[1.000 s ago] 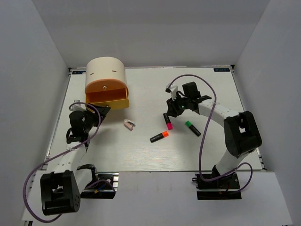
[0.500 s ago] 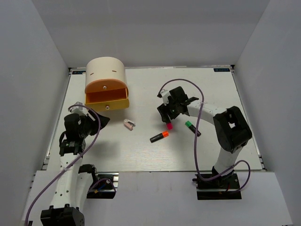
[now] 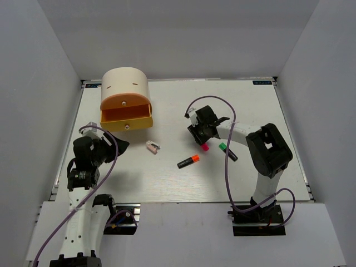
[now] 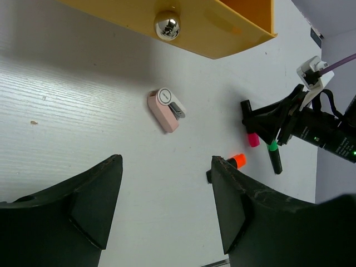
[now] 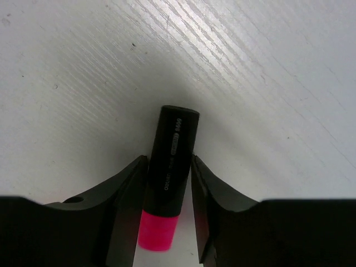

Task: Sort the stationery into containers
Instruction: Pick up the pen from the center of the board, then place the pen in the drawer.

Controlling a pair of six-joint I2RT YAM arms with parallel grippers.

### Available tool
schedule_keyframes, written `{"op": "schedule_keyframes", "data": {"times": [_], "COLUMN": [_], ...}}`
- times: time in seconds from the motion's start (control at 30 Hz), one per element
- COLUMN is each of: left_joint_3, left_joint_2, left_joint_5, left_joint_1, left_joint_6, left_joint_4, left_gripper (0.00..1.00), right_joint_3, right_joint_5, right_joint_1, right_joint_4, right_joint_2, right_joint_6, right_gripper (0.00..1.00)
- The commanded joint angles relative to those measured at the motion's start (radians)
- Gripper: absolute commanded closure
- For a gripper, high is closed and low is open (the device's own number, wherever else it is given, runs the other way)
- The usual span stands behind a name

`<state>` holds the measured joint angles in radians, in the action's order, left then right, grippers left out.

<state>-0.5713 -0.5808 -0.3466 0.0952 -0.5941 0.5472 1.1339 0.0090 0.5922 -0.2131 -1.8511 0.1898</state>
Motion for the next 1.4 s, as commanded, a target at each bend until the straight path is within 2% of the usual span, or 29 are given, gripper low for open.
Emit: {"op": "schedule_keyframes", "data": {"times": [0.0,0.07,0.23,0.43,0.5,0.67,0.87,1.1,1.37], "left_joint_3": [-0.030,-0.030,-0.039,-0.039,-0.029,-0.019,-0.019,-0.010,-0.010], "left_joint_2": [0.015,0.015,0.024,0.052,0.071,0.099,0.119,0.137,0.147], "left_joint_5": [-0.002,-0.011,-0.020,-0.040,-0.040,-0.040,-0.049,-0.049,-0.058], "left_joint_1": [-0.003,-0.003,-0.003,-0.003,-0.003,-0.003,-0.003,-0.003,-0.003], "left_joint_6": [0.014,0.005,0.005,-0.004,-0.004,-0.023,-0.023,-0.032,-0.032], "left_joint_4": [0.031,0.031,0.043,0.063,0.063,0.063,0.073,0.073,0.091], "left_gripper": [0.25,0.25,0.25,0.26,0.26,0.26,0.26,0.26,0.26], "right_joint_3": [-0.017,-0.016,0.018,0.116,0.168,0.337,0.526,0.537,0.635], "right_joint_5": [0.008,-0.054,-0.254,-0.503,-0.581,-0.685,-0.741,-0.715,-0.716], "right_joint_1": [0.009,0.008,-0.003,0.004,0.008,0.038,0.106,0.184,0.231], "right_joint_4": [0.009,-0.006,-0.107,-0.138,-0.129,-0.089,-0.019,0.258,0.377], "right_joint_2": [-0.013,-0.005,0.033,0.209,0.227,0.192,0.075,0.026,-0.088], "right_joint_6": [0.000,0.004,0.063,0.281,0.360,0.419,0.456,0.520,0.510], "right_gripper": [0.58,0.63,0.82,0.90,0.92,0.93,0.95,0.95,0.95]}}
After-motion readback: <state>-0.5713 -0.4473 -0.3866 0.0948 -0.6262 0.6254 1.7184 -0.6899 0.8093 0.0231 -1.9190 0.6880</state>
